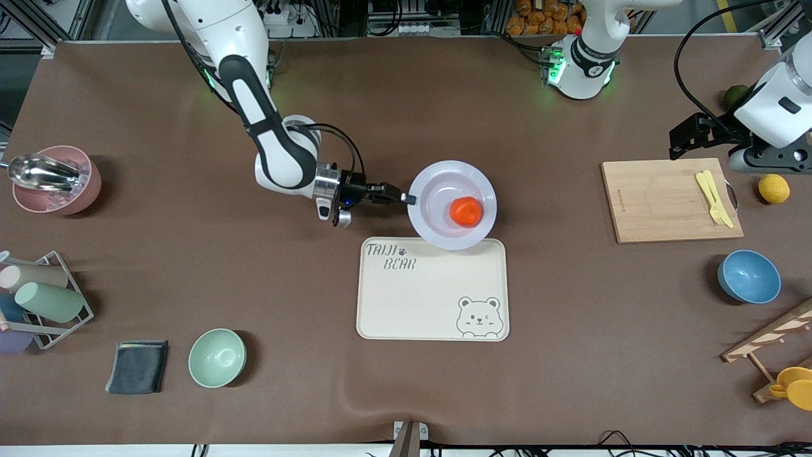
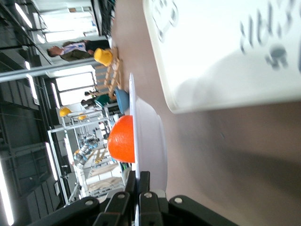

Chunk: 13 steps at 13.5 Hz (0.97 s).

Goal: Place orange and plate with both arms
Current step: 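Slide the plate with the right gripper onto the bear tray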

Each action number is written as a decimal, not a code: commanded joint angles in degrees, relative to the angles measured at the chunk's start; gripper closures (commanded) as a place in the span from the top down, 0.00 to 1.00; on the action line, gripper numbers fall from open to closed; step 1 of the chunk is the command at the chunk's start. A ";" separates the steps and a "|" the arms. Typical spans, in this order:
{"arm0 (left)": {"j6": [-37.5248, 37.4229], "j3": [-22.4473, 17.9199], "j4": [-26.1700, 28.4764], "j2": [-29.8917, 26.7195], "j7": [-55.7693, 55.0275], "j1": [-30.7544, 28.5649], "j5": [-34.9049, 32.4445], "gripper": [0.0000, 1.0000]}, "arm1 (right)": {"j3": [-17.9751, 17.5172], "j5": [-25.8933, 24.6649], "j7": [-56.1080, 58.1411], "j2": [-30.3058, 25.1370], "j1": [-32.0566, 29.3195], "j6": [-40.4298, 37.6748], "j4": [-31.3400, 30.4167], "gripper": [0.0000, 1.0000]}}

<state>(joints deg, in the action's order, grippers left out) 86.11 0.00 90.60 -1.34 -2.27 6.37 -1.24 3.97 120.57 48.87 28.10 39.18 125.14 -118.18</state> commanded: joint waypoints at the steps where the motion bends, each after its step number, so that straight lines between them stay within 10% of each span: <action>1: 1.85 0.27 0.54 -1.13 -0.63 -0.13 1.15 1.00 | -0.54 1.60 0.70 6.94 -1.90 2.11 8.81 0.00; 6: 2.21 0.18 0.46 -0.77 -0.63 0.22 1.15 1.00 | -0.36 1.42 1.05 19.69 -3.66 7.04 25.78 0.00; 13: 2.48 -0.17 -1.64 0.46 0.34 -0.39 1.15 1.00 | -0.36 -1.13 3.51 22.69 -7.97 6.61 27.30 0.00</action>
<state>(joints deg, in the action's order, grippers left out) 88.33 0.09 90.59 -1.21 -2.29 6.52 -1.23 4.50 120.18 50.72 49.39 32.55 132.04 -92.45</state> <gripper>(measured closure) 0.000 0.956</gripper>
